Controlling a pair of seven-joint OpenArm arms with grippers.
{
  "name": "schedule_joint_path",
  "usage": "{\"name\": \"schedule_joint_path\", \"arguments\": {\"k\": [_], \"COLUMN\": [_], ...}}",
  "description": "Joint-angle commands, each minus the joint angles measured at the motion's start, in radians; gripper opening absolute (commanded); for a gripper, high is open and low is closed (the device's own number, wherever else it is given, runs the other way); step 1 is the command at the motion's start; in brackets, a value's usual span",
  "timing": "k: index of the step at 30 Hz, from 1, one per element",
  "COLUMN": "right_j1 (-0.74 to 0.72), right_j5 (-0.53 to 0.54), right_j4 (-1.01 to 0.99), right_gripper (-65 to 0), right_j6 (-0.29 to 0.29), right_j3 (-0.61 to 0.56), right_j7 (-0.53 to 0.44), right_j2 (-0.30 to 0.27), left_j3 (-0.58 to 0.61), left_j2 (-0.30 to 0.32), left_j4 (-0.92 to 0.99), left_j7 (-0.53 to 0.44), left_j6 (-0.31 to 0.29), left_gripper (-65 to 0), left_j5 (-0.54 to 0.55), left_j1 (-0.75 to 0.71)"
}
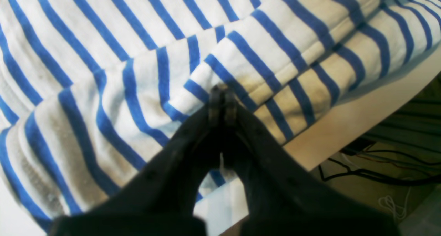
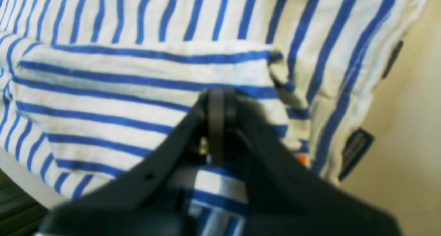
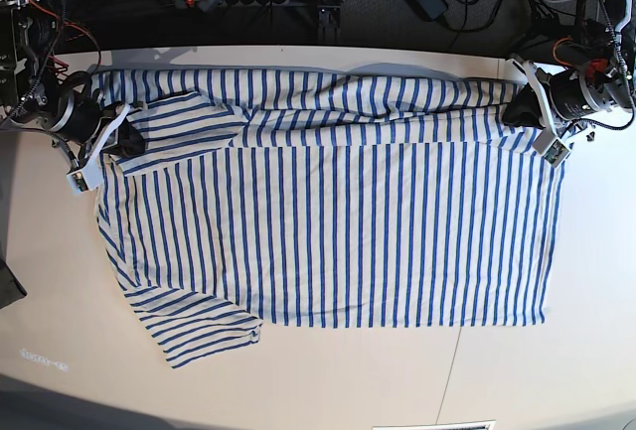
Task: Fold the T-shirt properly
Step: 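Lower the folded edge onto the shirt and open both grippers, then move the left gripper to the hem corner and grasp it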
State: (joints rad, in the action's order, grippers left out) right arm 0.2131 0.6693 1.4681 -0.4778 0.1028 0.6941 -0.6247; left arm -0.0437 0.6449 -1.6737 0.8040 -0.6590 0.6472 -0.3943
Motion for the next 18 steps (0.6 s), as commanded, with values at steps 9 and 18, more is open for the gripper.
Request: {"name": "schedule_joint_path", "arguments": {"k": [9, 18], "right_j1": [0.001, 0.001], "right_j5": [-0.036, -0.056], "right_j4": [0.002, 0.002], "right_gripper": [-65.0, -65.0], "right_j6": [-0.068, -0.068], "right_j3": [0.007, 0.007], "right_j7": [0.045, 0.043], "right_j2": [-0.022, -0.021], "left_j3": [-0.115, -0.291], "left_j2": [0.018, 0.150], "left_j4": [-0.148, -0.155], "left_j7": [0.018, -0.029], "left_j6": [-0.026, -0.024], "left_gripper": [-49.4, -28.8], "left_j5": [0.060, 0.187], "left_j1": [-0.002, 0.103]}}
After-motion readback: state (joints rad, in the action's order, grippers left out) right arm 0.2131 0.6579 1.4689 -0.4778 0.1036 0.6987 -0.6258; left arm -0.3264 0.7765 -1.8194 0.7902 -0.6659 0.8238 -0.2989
